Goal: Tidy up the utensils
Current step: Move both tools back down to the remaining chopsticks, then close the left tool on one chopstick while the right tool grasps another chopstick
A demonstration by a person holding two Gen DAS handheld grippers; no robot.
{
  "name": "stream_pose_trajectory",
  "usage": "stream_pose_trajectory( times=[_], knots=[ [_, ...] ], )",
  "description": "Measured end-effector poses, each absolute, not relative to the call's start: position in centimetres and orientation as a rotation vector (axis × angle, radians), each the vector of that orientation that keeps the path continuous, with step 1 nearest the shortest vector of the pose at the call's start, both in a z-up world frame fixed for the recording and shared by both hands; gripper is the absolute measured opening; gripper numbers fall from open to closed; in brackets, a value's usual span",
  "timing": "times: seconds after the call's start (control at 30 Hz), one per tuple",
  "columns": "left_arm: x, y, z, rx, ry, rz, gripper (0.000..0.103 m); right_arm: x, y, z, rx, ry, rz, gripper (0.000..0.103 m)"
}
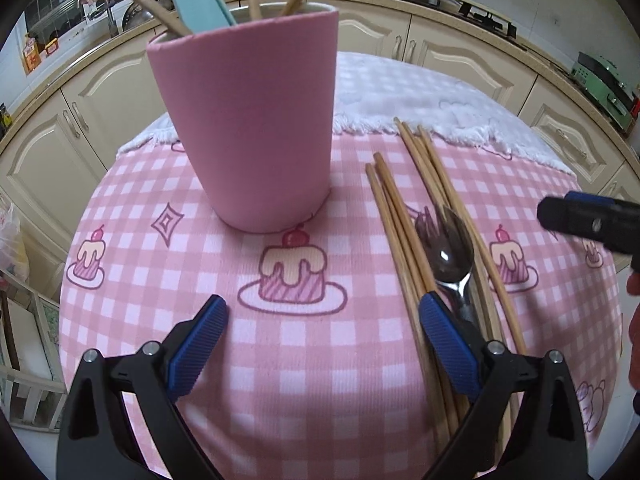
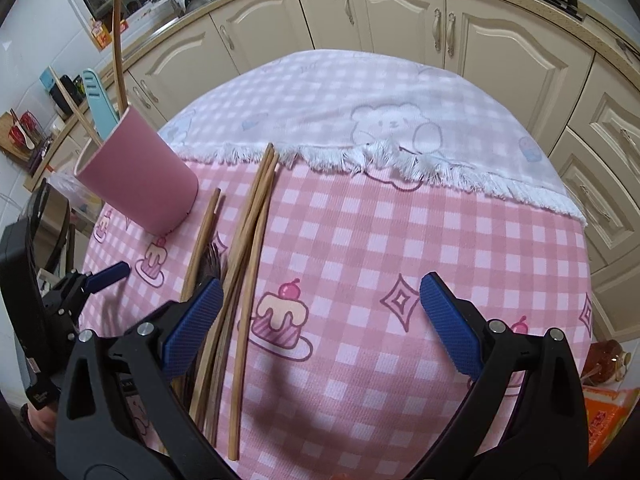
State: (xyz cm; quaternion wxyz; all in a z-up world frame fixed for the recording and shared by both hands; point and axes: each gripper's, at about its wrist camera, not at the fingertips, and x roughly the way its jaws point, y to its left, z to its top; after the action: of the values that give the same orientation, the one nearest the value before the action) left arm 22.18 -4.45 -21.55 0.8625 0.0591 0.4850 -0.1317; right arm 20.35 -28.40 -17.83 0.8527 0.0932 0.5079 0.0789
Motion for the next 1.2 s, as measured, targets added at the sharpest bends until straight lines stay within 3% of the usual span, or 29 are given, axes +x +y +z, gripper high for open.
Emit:
stream_pose_trajectory(
  times=[0.37,0.57,0.8,0.97,1.13,1.2],
  knots=[
    [22.4,-5.0,-21.7,0.145,0.977,-0.252,0.094,20.5,-26.7,-19.2,0.086,1.112,0.151,0.097],
    [22.0,-6.0,-21.7,0.185,0.962,-0.274,0.074,21.0,-25.5,-20.1,0.038,1.133,0.142,0.097],
    [22.2,-5.8,-21.3,0.173,0.969,-0.31,0.06,21.9,-24.2,-20.6,-0.012,1.139,0.143,0.096],
    [22.5,-5.9,-21.2,0.197,0.981,-0.336,0.056,22.9,-23.3,-20.5,-0.045,1.147,0.133,0.076],
    [23.3,-6.5,-21.1,0.22,0.995,-0.35,0.056,24.5,-22.7,-20.3,-0.059,1.156,0.139,0.063],
    [23.6,-6.8,-21.0,0.223,0.996,-0.365,0.045,25.0,-22.0,-20.0,-0.067,1.138,0.172,0.045]
  ],
)
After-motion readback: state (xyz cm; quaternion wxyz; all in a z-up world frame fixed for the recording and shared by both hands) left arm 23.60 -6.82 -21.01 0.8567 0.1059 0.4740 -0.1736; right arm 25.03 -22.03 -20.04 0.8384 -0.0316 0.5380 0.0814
